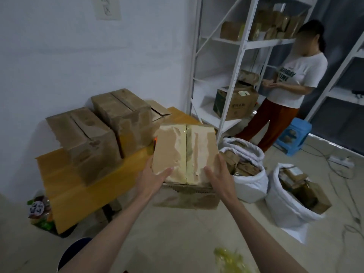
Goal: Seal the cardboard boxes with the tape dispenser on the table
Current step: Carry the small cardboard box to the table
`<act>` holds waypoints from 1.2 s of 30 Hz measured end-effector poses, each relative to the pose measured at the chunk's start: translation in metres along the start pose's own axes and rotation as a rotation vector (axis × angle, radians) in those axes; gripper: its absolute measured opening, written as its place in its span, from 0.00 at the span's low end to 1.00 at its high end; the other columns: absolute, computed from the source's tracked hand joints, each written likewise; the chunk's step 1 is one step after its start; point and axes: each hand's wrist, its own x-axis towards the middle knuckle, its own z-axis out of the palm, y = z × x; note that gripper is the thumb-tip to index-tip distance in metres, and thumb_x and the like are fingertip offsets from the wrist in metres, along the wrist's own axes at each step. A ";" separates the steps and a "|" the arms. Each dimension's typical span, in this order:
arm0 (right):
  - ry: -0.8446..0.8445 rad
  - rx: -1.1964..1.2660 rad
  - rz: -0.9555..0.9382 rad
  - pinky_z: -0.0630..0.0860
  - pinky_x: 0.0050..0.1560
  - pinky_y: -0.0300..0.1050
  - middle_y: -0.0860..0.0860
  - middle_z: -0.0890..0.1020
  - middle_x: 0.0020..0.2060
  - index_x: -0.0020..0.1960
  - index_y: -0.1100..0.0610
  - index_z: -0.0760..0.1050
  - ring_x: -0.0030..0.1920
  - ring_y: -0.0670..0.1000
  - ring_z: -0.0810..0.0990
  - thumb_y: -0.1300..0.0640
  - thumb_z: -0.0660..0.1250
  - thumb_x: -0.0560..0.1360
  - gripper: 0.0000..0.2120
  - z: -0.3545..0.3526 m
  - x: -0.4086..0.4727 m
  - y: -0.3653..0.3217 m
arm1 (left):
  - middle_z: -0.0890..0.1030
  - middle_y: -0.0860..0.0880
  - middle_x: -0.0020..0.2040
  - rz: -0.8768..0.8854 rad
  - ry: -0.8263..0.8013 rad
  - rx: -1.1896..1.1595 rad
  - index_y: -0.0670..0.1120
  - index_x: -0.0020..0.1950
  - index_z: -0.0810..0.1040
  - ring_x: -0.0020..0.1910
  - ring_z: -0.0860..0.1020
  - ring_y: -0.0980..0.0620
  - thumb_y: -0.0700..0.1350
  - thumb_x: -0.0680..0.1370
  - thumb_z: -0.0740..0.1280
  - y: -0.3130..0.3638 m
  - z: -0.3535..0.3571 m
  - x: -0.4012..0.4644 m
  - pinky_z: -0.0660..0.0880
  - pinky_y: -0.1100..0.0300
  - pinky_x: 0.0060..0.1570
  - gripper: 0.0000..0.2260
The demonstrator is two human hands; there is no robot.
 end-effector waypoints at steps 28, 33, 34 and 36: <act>-0.090 0.041 0.034 0.70 0.61 0.48 0.51 0.75 0.70 0.77 0.52 0.64 0.66 0.53 0.74 0.40 0.68 0.77 0.33 -0.049 0.456 0.093 | 0.73 0.69 0.54 -0.143 -0.050 -0.123 0.61 0.74 0.65 0.50 0.72 0.67 0.58 0.72 0.76 0.095 0.252 0.345 0.66 0.74 0.47 0.34; -0.119 0.035 0.024 0.71 0.60 0.50 0.51 0.75 0.69 0.78 0.50 0.63 0.66 0.55 0.75 0.39 0.68 0.77 0.34 -0.046 0.522 0.095 | 0.76 0.63 0.64 -0.133 -0.088 -0.217 0.59 0.78 0.59 0.62 0.75 0.59 0.63 0.68 0.77 0.094 0.276 0.400 0.71 0.67 0.55 0.44; -0.113 0.020 0.022 0.72 0.61 0.52 0.52 0.75 0.69 0.78 0.50 0.63 0.66 0.56 0.75 0.38 0.69 0.77 0.35 -0.047 0.536 0.096 | 0.75 0.63 0.63 -0.132 -0.104 -0.235 0.59 0.78 0.60 0.62 0.75 0.59 0.61 0.69 0.78 0.093 0.282 0.412 0.71 0.69 0.53 0.43; -0.111 0.016 0.037 0.73 0.61 0.53 0.51 0.75 0.68 0.77 0.50 0.64 0.65 0.56 0.75 0.39 0.69 0.76 0.34 -0.048 0.565 0.097 | 0.75 0.61 0.63 -0.132 -0.135 -0.262 0.58 0.78 0.60 0.58 0.75 0.61 0.56 0.70 0.78 0.092 0.297 0.437 0.72 0.76 0.41 0.41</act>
